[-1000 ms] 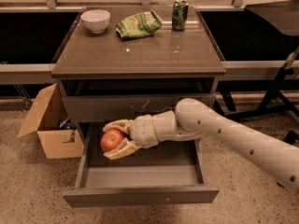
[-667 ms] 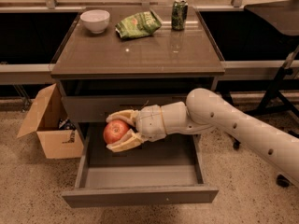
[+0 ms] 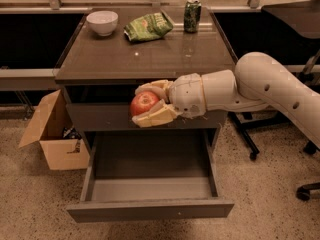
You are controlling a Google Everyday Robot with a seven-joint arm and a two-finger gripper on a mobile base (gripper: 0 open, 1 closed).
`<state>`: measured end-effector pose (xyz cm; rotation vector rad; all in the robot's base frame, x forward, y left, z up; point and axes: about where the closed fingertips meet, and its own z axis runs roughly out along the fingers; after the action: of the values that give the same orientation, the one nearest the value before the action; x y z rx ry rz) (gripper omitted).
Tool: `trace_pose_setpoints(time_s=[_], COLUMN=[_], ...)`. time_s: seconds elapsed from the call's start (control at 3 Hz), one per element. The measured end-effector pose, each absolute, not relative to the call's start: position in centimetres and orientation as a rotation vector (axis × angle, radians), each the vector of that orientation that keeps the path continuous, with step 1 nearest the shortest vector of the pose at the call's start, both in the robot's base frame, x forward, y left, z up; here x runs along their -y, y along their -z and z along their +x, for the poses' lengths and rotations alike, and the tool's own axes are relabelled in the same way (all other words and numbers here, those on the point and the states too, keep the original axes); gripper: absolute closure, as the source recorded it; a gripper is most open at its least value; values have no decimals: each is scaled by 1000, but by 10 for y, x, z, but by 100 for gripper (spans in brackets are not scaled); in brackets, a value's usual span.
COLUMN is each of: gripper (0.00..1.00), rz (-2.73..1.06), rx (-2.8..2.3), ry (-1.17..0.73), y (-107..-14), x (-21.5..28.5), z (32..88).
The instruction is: Pick apple from middle drawer and place on counter
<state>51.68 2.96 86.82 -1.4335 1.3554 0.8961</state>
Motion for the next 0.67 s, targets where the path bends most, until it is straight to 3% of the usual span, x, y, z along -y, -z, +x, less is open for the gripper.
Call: trace_pose_setpoints(time_s=[0.67], gripper=[100], rz=[-1404], rx=[-1357], ry=[-892], y=[-872], x=[-25], z=[523])
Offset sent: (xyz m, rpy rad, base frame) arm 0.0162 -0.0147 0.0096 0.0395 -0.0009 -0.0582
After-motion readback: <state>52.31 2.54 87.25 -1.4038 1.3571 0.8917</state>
